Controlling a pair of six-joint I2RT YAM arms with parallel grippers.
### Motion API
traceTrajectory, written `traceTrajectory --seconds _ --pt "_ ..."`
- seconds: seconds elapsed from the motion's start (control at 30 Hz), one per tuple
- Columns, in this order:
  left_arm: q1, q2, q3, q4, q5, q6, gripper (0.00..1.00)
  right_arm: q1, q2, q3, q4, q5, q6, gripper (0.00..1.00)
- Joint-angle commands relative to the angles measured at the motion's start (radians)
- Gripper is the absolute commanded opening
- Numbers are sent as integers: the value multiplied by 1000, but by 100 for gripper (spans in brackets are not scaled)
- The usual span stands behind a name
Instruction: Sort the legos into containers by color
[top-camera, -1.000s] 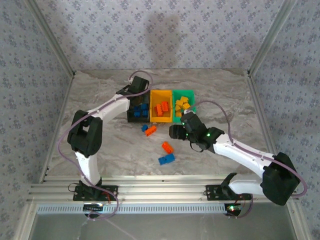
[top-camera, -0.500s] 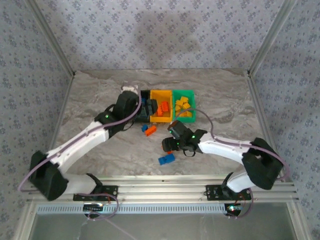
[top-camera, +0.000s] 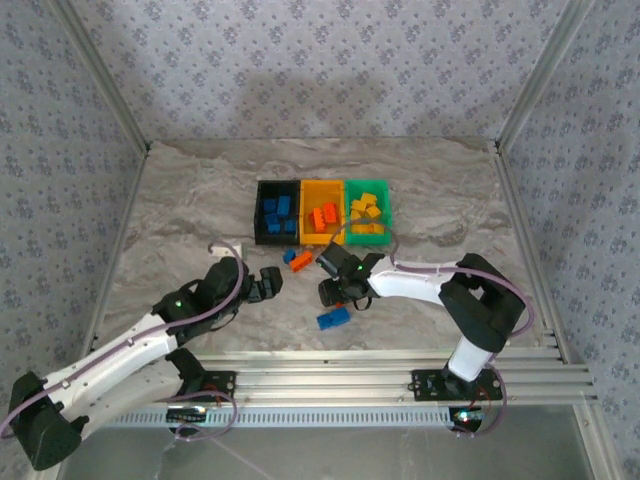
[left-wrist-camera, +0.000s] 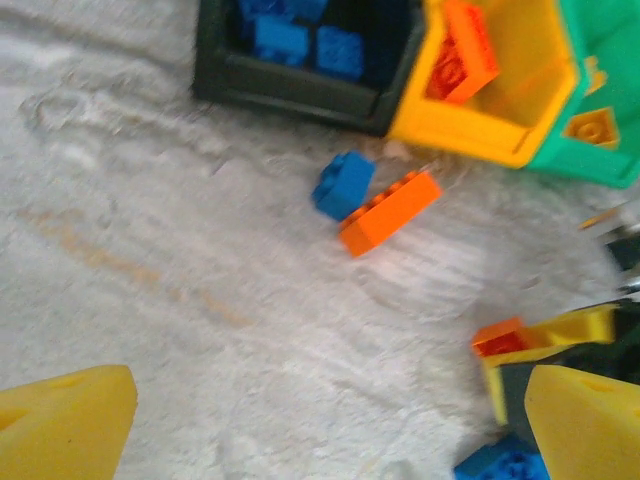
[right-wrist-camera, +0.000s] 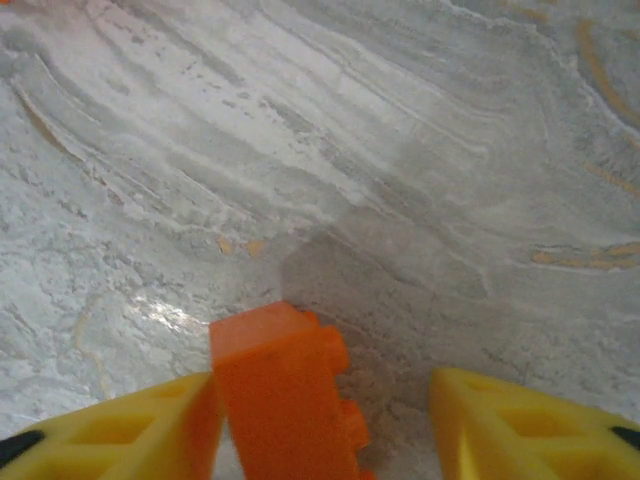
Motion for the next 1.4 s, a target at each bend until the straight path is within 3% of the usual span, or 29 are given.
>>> traceTrajectory --seconds 0.0,0.17,0.5,0.97,1.1,1.23,1.37 --pt "-3 -33 -22 -31 -20 -49 100 11 18 15 -33 5 3 49" --pt "-4 -32 -39 -8 8 -20 100 7 -23 26 -14 10 4 31" --pt "-4 -2 -38 6 38 32 100 -98 -114 224 -58 23 -37 25" --pt "-6 28 -36 7 92 80 100 -261 297 738 -87 98 -61 28" --pt "-7 37 -41 7 102 84 100 -271 389 849 -142 129 -52 35" --pt "-7 46 -43 17 118 94 100 -279 428 903 -142 128 -33 57" --pt "-6 56 -38 26 135 109 100 -277 401 905 -111 125 -38 66"
